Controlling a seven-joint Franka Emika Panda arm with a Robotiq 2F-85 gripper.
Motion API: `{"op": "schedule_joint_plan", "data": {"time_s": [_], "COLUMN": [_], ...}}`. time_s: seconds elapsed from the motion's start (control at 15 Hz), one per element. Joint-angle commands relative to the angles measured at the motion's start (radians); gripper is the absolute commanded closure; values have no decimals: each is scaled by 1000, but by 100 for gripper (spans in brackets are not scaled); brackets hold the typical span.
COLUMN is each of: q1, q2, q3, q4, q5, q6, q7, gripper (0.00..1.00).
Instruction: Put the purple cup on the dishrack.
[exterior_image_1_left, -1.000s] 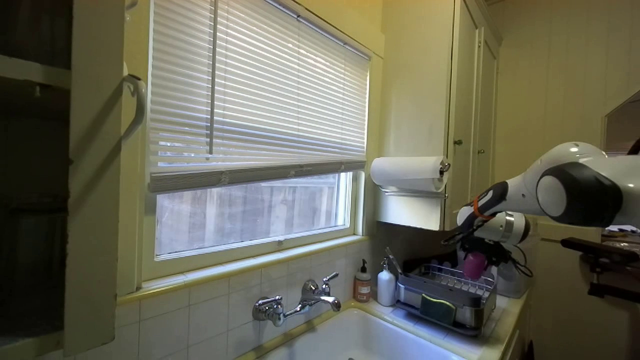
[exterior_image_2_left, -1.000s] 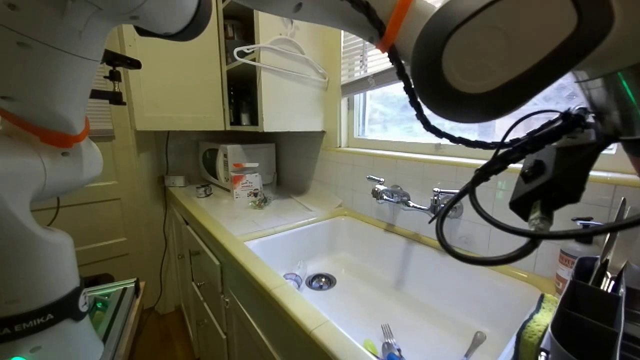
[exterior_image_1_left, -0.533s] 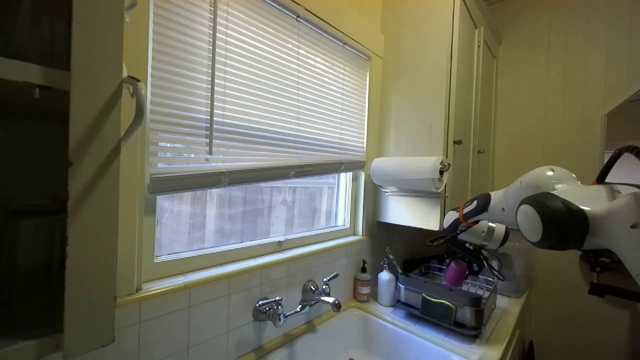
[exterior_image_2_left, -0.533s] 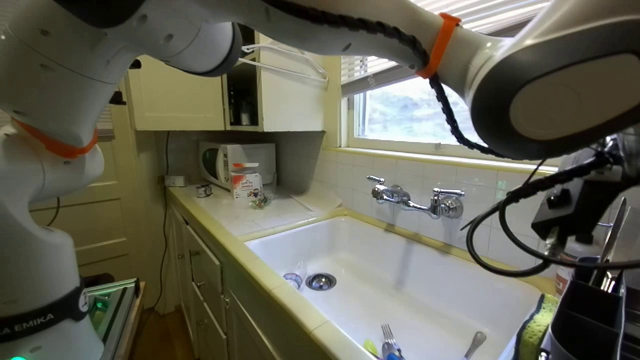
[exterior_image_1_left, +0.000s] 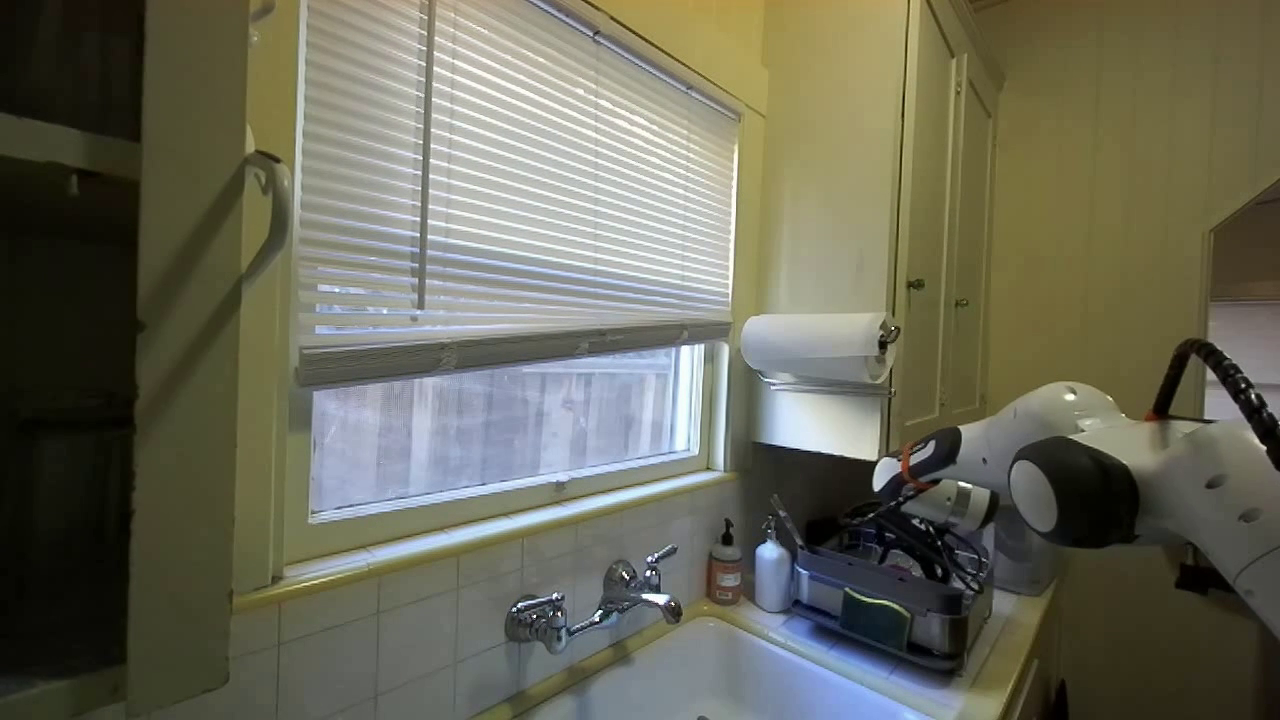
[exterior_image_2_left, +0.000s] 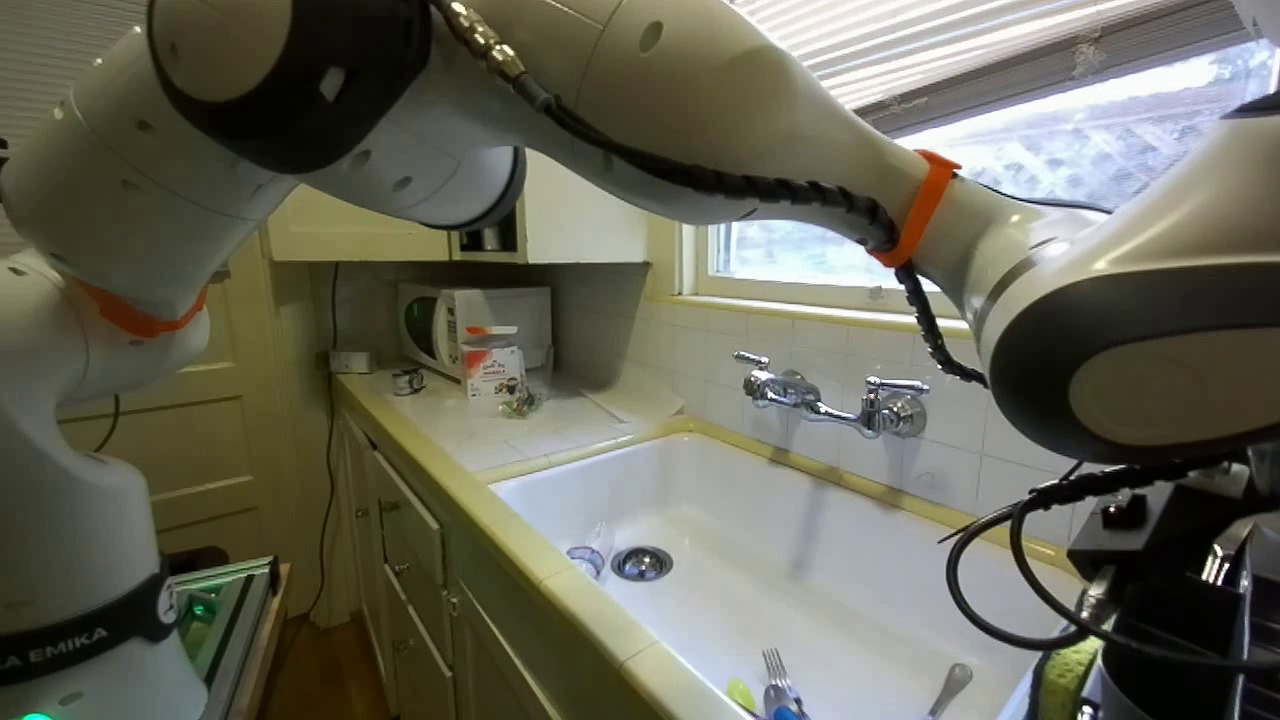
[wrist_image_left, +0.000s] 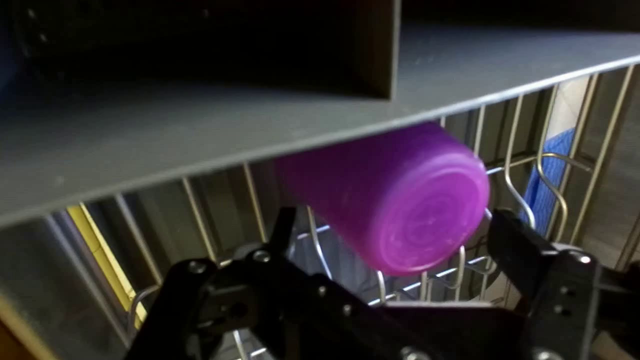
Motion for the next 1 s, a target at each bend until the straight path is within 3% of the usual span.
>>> {"op": "schedule_joint_plan", "data": {"time_s": [0.0,0.2,0.47,0.93], "q1": [-1,33,77,175], "q2": [16,-119,-313,-600], "q3": [-29,-87,-106,-51], "q4": [80,-53,-258,-583], "q5": [-18,-36,-87,-192], "q6": [-65,-12,-57,-12], "q7": [71,85,-89,-368], "gripper": [0,0,0,0]}}
